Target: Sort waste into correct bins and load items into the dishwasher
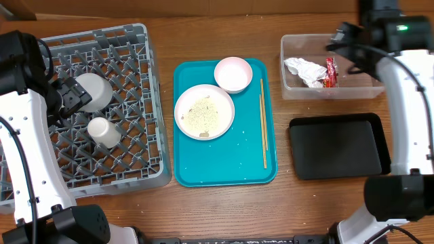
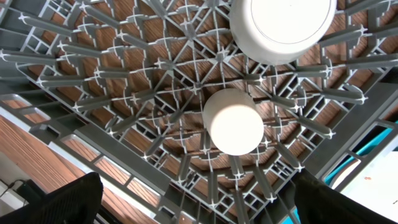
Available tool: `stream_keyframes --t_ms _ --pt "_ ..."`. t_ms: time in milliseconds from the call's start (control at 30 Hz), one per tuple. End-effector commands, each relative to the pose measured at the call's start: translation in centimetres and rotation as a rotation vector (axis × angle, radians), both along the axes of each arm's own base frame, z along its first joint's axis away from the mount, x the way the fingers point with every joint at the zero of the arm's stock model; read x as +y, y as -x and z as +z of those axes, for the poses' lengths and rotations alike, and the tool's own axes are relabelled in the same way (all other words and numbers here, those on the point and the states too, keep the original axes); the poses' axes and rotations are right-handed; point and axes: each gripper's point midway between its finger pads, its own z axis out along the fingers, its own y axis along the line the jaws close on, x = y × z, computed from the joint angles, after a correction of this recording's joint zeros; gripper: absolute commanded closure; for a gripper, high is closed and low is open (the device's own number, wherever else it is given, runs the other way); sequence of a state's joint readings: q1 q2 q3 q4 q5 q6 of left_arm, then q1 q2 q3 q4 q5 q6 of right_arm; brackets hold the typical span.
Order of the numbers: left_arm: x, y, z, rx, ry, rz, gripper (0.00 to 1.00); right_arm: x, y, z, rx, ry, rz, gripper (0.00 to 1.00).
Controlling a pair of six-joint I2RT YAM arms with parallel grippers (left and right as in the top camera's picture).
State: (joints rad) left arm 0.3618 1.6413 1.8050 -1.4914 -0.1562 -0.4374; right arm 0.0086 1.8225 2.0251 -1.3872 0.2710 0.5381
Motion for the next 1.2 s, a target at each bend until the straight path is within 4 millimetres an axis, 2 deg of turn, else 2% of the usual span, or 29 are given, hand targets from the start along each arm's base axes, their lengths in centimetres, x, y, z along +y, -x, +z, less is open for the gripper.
stream_keyframes --t_ms 0,133,267,367,500,600,833,1033,1167 --pt "0.4 -0.1 0.0 0.010 -0.027 -0.009 0.00 -4.4 1.3 1.3 -0.018 0.034 -0.121 0.00" --pt "-2.0 -1.1 -0.3 -0.050 0.124 0.008 0.00 -7.0 1.9 1.3 -0.017 0.034 -0.186 0.00" --pt "-4.9 -1.9 -0.2 -0.098 0.288 -0.032 0.00 -7.9 2.2 1.3 -0.017 0.034 -0.208 0.00" --pt "-9.5 -3.4 1.1 -0.193 0.528 -0.138 0.00 -7.9 2.2 1.3 -0.017 0.034 -0.208 0.00" --pt "-16.0 -5.1 3.7 -0.324 0.693 -0.490 0.00 -7.9 2.2 1.3 -0.017 0.034 -0.208 0.00" --pt "-19.8 -5.4 3.4 -0.302 0.640 -0.655 0.00 -7.9 2.2 1.3 -0.017 0.034 -0.208 0.00" --pt "-28.9 -6.1 1.8 -0.220 0.334 -0.920 0.00 -7.9 2.2 1.3 -0.017 0.034 -0.208 0.00" --pt "-32.9 -7.3 1.0 -0.086 0.062 -1.079 0.00 -7.9 2.2 1.3 -0.017 0.034 -0.208 0.00" --pt "-34.8 -10.9 -0.5 -0.110 -0.109 -1.109 0.00 -7.9 2.2 1.3 -0.017 0.034 -0.208 0.00"
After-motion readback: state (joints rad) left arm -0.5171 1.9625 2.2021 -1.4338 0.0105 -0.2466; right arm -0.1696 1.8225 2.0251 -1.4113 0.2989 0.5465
